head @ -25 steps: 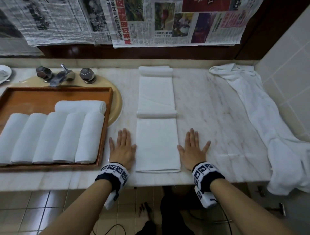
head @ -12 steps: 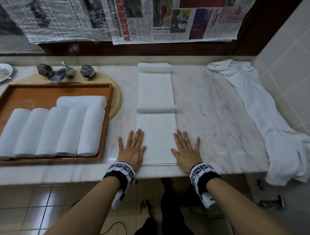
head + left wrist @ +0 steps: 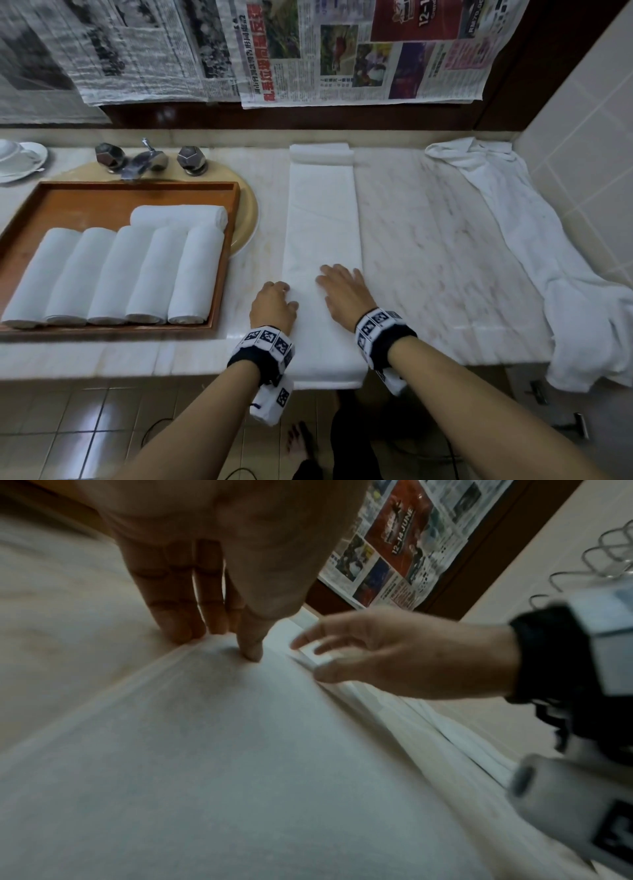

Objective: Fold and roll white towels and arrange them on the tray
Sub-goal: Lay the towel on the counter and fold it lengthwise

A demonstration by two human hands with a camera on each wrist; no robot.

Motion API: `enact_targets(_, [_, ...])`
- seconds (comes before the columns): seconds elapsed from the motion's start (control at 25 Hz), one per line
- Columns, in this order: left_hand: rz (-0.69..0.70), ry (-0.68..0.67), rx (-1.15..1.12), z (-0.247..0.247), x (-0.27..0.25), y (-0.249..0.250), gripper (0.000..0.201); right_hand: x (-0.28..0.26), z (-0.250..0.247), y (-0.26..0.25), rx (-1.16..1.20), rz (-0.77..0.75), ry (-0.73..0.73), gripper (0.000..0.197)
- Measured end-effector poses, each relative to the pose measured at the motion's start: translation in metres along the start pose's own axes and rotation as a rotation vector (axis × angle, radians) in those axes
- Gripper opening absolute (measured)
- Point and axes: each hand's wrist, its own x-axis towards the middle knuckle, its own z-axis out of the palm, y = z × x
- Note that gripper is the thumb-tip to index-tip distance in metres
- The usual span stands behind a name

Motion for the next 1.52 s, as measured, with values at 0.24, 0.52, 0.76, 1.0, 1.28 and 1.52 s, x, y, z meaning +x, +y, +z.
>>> enact_targets(0.24, [-0.148,0.02,-0.104,-0.005,0.004,0.0,0.035,0.06,-0.025,-0.037,-0.188,-0.285,-0.14,0.04])
enact_targets(0.52, [-0.253,0.004,-0.231,-0.009,0.004,-0.002,0.031,0.091,-0.035,-0.044,-0.453,-0.421,-0.121,0.023])
enact_targets(0.76, [-0.308,0.023,-0.216,-0.004,0.0,0.002,0.01,0.102,-0.044,-0.042,-0.559,-0.506,-0.173,0.026])
enact_targets(1.0, [-0.326,-0.012,-0.141,-0.002,0.003,0.002,0.018,0.111,-0.046,-0.049,-0.594,-0.5,-0.223,0.029])
enact_targets(1.28, [-0.357,-0.03,-0.142,-0.016,0.007,0.007,0.028,0.071,-0.003,-0.027,-0.054,-0.031,-0.053,0.054])
enact_targets(1.52, [0.464,-0.237,0.18,0.002,0.031,0.033,0.06,0.01,0.021,0.019,0.057,0.337,-0.092,0.065])
